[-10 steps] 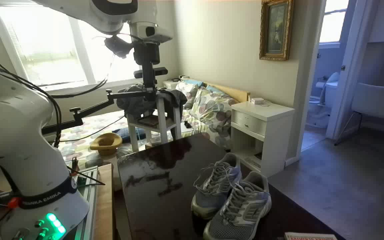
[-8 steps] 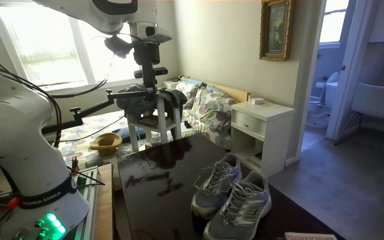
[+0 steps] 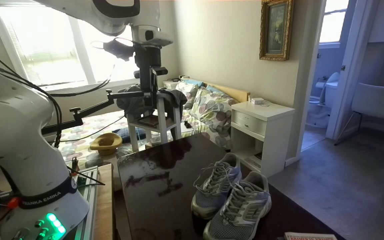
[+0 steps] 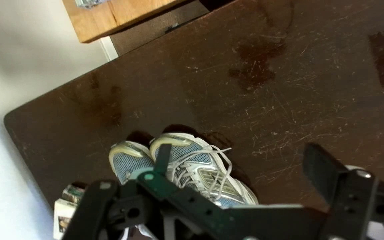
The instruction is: Put the left show sideways
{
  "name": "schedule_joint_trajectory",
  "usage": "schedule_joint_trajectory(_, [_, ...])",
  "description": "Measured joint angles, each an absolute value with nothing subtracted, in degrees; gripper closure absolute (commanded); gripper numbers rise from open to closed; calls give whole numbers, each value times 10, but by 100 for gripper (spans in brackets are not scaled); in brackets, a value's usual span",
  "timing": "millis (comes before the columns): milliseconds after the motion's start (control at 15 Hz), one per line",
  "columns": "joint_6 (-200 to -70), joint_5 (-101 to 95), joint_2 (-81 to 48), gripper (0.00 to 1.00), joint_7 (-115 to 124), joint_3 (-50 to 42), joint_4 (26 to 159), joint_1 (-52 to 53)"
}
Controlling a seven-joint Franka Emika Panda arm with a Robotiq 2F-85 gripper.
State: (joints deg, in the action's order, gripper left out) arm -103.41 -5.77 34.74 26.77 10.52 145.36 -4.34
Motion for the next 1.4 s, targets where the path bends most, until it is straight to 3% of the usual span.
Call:
schedule_joint_trajectory(400, [-1134, -16, 341, 0, 349, 53, 1538, -71])
schedule_joint_trajectory(867, [-1340, -20, 327, 0, 444, 68, 1586, -105])
schedule_joint_trajectory(1400, [-1335, -19, 324, 0, 463, 68, 1583, -110])
